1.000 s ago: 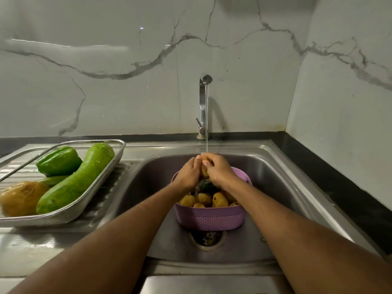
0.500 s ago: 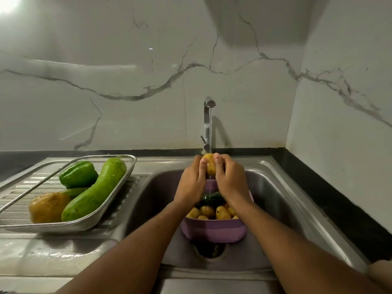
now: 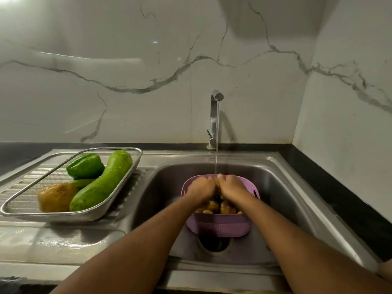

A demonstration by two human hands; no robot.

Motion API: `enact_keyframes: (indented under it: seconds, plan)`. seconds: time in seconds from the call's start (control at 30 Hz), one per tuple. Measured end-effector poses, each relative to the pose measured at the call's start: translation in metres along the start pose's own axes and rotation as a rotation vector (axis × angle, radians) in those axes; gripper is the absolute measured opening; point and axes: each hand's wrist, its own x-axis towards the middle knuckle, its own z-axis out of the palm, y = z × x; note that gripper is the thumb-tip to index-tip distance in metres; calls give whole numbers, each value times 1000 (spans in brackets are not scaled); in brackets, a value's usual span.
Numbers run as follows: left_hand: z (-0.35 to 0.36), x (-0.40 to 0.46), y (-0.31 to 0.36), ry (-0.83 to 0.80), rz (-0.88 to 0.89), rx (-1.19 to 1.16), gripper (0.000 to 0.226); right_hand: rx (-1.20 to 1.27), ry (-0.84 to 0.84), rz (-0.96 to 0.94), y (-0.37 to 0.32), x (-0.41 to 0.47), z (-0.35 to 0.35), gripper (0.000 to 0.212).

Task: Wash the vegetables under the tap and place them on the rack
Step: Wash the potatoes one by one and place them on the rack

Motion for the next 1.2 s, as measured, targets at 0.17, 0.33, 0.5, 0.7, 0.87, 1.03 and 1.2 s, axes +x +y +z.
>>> enact_keyframes:
  seconds: [0.17,0.33,0.5,0.7,0.87,1.03,1.2]
  plan:
    - [0,-1,18,325,365,-321,33,163,514,-451,-9,1,-10,39]
    - [6,10,-5,47,135,67,39,67,76,-49,2,4,-1,46]
    - [-2,6,12,182,319,-458,30,114,447,-393,-2,5,-15,35]
    - [-5,14,-5,-23,118,-310,33,148,134,-120,5,12,-7,39]
    - [-26,22,-24,-146,408,45,75,157,-33,-72,19,15,-12,34]
    - [-44,8,-5,61,516,333,51,294,-85,-170,16,18,-9,34]
    - [-64,-12,7,45,450,401,48,319,-105,-205,9,13,-11,32]
